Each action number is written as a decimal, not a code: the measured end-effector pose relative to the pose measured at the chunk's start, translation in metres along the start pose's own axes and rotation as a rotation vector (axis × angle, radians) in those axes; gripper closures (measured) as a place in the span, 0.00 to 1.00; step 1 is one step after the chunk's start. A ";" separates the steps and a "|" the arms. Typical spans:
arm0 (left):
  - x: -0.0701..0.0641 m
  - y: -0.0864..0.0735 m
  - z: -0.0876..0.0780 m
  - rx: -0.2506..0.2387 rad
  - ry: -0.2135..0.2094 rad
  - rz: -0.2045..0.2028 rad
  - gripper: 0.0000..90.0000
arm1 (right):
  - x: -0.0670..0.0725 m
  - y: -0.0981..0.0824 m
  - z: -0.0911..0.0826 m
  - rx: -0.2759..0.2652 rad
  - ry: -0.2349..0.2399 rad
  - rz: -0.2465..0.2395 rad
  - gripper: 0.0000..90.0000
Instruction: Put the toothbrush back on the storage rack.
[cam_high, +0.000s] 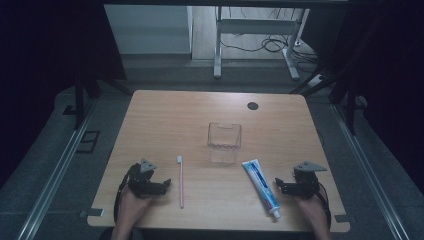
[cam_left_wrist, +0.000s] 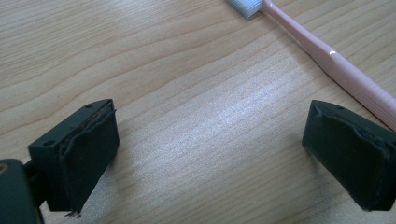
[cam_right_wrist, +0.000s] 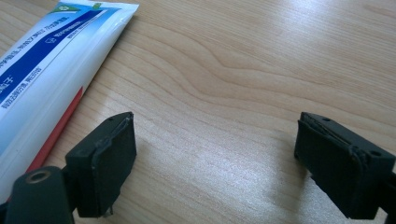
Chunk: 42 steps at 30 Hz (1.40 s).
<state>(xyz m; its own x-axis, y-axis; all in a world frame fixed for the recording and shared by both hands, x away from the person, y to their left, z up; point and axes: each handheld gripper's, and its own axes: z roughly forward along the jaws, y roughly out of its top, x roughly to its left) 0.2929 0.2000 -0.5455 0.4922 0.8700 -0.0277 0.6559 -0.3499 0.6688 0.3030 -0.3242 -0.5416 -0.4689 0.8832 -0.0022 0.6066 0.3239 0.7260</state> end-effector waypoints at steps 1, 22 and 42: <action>0.000 0.000 0.000 0.000 0.000 0.000 0.04 | 0.000 0.000 0.000 0.000 0.000 0.000 0.14; 0.002 -0.001 -0.001 -0.006 -0.005 0.006 0.07 | 0.000 0.000 0.000 0.000 0.002 -0.002 0.14; -0.004 0.005 -0.017 -0.054 -0.045 0.052 0.43 | 0.000 0.000 0.000 0.000 0.002 -0.002 0.14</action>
<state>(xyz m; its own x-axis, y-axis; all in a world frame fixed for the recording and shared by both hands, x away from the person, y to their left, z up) 0.2842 0.2005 -0.5293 0.5510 0.8342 -0.0240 0.5977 -0.3743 0.7090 0.3030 -0.3242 -0.5416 -0.4717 0.8818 -0.0025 0.6054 0.3260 0.7261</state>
